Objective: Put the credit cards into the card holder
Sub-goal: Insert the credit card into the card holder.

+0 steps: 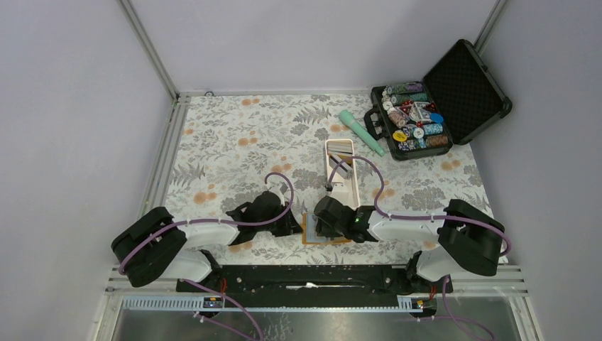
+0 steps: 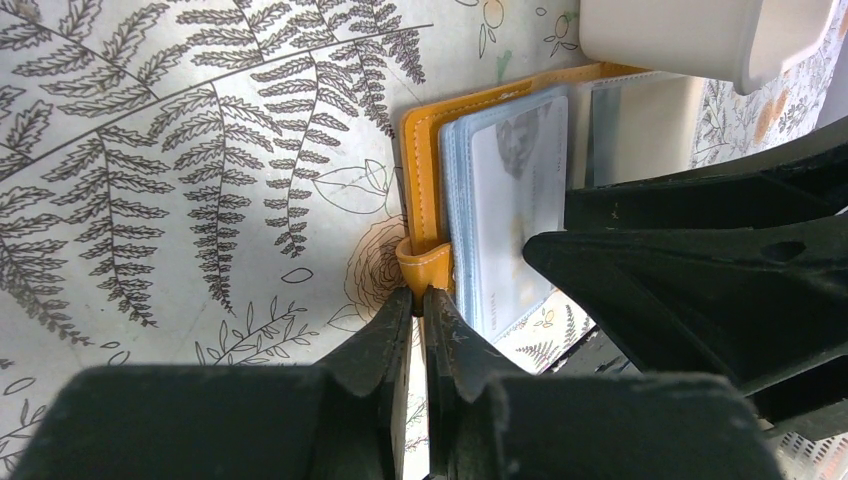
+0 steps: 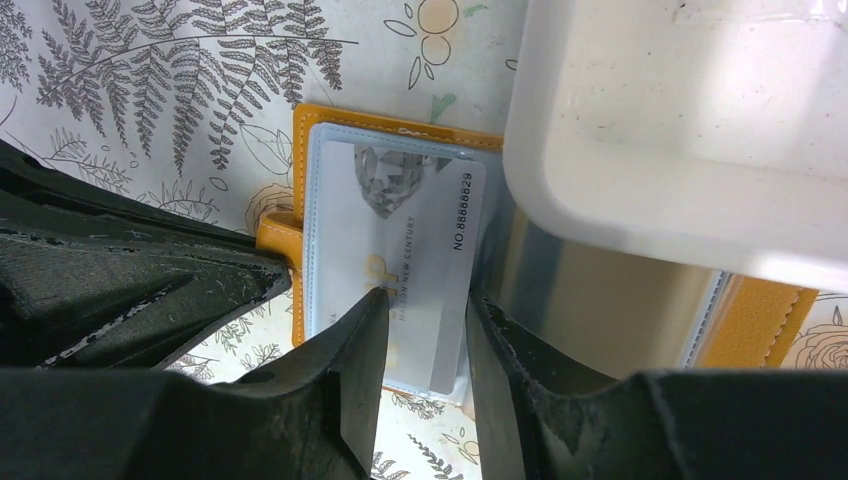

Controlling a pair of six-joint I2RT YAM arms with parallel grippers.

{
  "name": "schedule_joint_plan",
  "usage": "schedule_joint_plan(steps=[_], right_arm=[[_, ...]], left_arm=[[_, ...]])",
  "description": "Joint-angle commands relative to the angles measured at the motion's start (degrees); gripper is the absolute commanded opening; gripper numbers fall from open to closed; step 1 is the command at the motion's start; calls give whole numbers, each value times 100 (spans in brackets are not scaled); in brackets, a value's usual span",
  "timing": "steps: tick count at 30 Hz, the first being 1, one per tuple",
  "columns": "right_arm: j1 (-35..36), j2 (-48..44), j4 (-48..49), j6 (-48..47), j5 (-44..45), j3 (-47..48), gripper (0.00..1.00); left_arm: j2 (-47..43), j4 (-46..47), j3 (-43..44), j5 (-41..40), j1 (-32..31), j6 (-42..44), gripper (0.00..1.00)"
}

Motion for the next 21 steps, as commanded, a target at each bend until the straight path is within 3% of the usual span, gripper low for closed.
schedule_joint_plan(steps=[1, 11, 21], right_arm=[[102, 12, 406, 129, -269, 248, 43], [94, -457, 6, 176, 118, 81, 49], [94, -264, 268, 225, -101, -7, 49]], left_arm=[[-42, 185, 221, -7, -36, 48, 9], [-117, 57, 168, -62, -34, 85, 8], [-184, 39, 129, -90, -33, 60, 8]])
